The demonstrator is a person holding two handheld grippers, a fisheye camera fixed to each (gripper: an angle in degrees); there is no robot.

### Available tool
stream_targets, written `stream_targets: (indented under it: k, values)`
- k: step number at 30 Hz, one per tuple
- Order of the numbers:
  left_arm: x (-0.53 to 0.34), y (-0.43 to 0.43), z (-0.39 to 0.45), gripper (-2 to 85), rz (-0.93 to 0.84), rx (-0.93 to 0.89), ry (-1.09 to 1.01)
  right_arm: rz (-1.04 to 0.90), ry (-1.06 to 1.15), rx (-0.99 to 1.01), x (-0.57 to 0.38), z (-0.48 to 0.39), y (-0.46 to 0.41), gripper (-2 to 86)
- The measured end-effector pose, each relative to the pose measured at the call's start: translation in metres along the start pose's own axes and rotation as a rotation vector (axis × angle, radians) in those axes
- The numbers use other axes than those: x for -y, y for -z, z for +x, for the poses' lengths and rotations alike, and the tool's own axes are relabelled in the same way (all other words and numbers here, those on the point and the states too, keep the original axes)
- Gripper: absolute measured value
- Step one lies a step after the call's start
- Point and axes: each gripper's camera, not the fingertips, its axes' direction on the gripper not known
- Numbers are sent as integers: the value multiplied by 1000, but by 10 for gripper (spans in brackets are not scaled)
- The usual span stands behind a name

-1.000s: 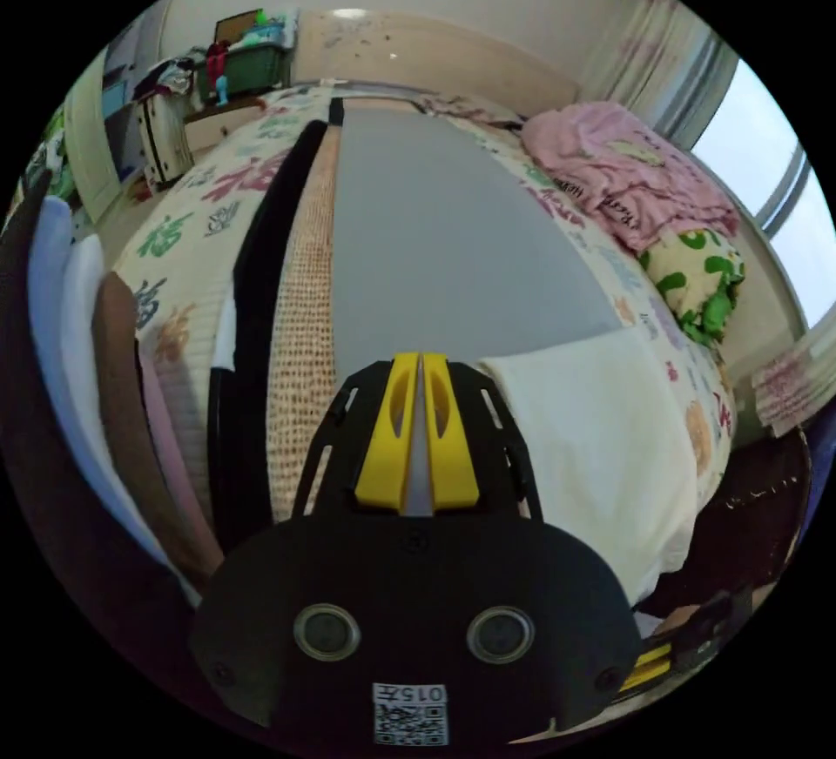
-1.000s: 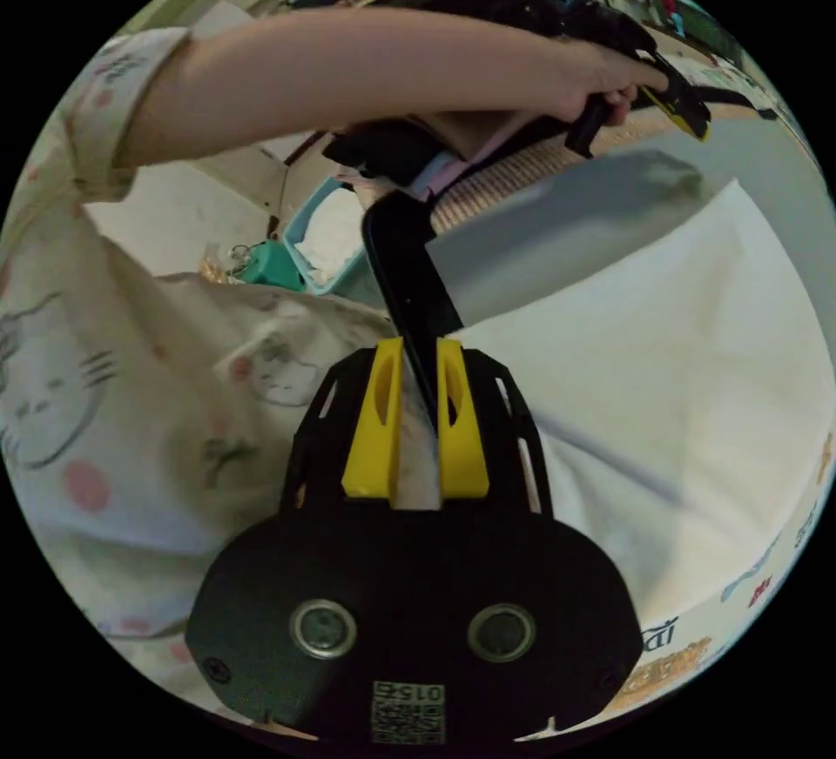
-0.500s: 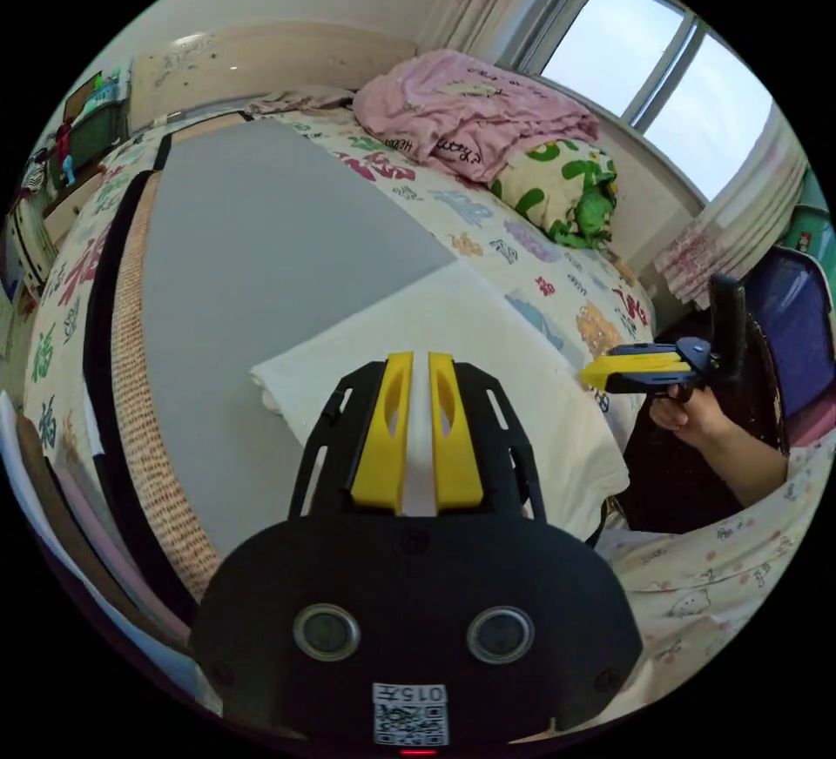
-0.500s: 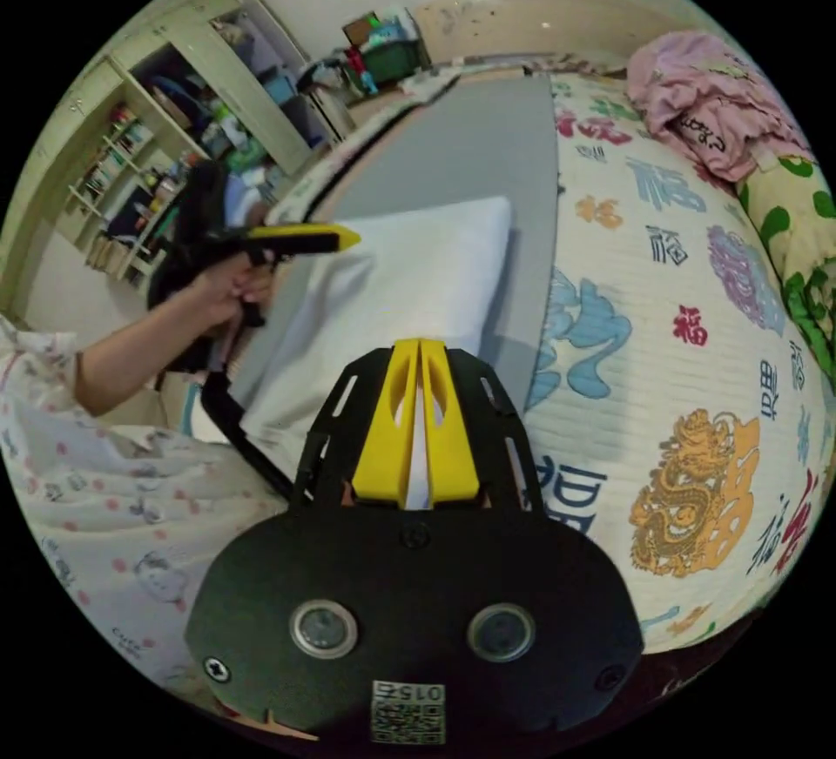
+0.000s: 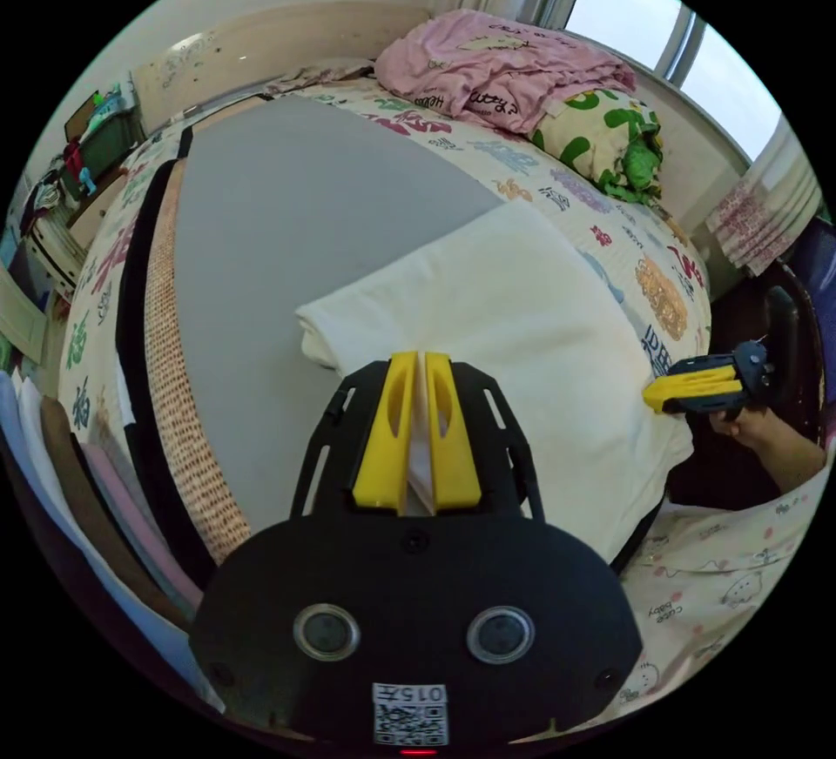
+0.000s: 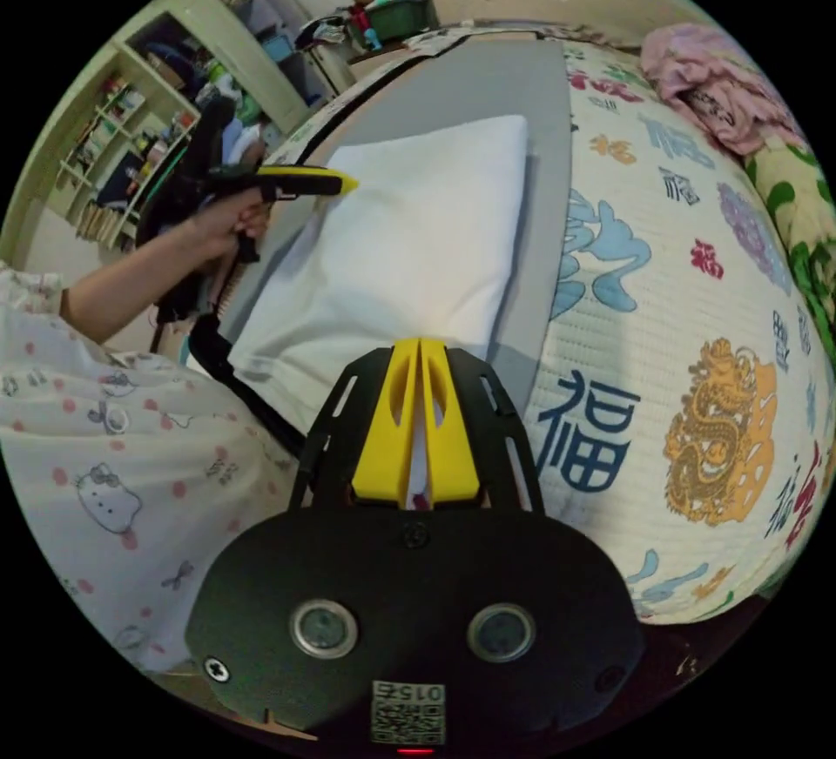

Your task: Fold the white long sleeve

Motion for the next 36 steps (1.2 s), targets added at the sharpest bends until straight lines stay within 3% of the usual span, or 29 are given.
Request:
stream_targets:
  k: [3, 5, 9, 13, 18, 25, 33, 36]
  values:
    - [-10, -9, -11, 3, 12, -12, 39, 33, 31, 4, 2, 16, 2, -4]
    - [-20, -11, -19, 8, 35, -1, 65, -187, 57, -108, 8, 32, -33, -2]
    - [-53, -3, -58, 52, 127, -24, 219, -32, 47, -23, 23, 66, -12, 8]
    - [-83, -15, -104, 101, 162, -52, 360, 214, -133, 50, 60, 146, 1, 61]
    - [-110, -69, -149, 138, 128, -204, 468, 216, -211, 90, 135, 214, -37, 121]
    - [-124, -109, -178, 138, 139, -291, 512, 20, -201, 60, 212, 267, -142, 131]
    - [-159, -145, -213, 75, 63, -475, 592, 61, -122, -31, 166, 282, -215, 96]
    - [-174, -128, -210, 62, 74, -415, 564, 72, -186, 47, 138, 300, -227, 82]
